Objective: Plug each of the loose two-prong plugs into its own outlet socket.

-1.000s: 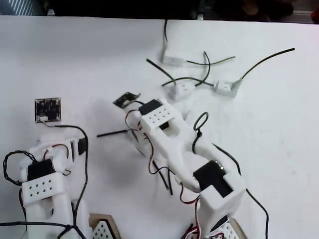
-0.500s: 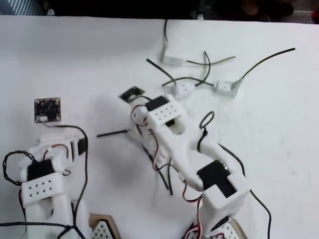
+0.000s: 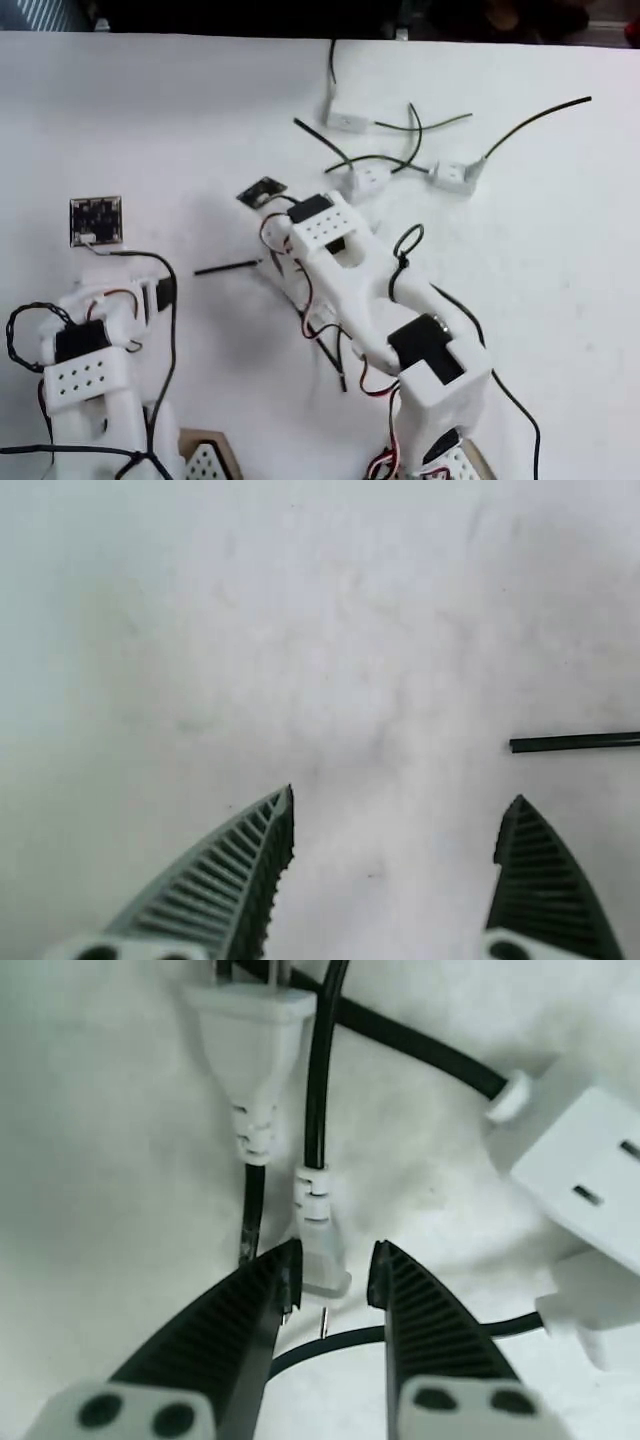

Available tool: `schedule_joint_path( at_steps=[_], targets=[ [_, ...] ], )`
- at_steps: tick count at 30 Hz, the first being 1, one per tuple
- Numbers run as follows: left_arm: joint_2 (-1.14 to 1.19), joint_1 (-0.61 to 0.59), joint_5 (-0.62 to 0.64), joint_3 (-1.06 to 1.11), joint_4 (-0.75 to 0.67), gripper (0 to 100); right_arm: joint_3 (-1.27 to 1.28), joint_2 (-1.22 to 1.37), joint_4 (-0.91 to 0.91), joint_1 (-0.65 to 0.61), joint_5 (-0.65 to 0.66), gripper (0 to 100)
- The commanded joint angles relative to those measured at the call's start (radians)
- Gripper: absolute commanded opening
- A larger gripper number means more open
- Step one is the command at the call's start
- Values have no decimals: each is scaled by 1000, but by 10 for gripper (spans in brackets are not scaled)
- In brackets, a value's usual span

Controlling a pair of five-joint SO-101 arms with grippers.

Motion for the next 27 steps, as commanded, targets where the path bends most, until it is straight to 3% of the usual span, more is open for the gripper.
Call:
schedule_joint_path(
  at_steps=[1,10,14,27],
  targets=[
    [-25,-5,3,-3,-18,317,-28,5,38,-33,-49,112],
    [-25,-5,3,-2,-18,317,-46,8,67,-50,-61,104],
    [-25,-5,3,-2,-18,317,-46,7,65,-50,-55,14],
    [-25,-5,3,-2,-18,317,-48,31,81,-90,-60,55]
  ],
)
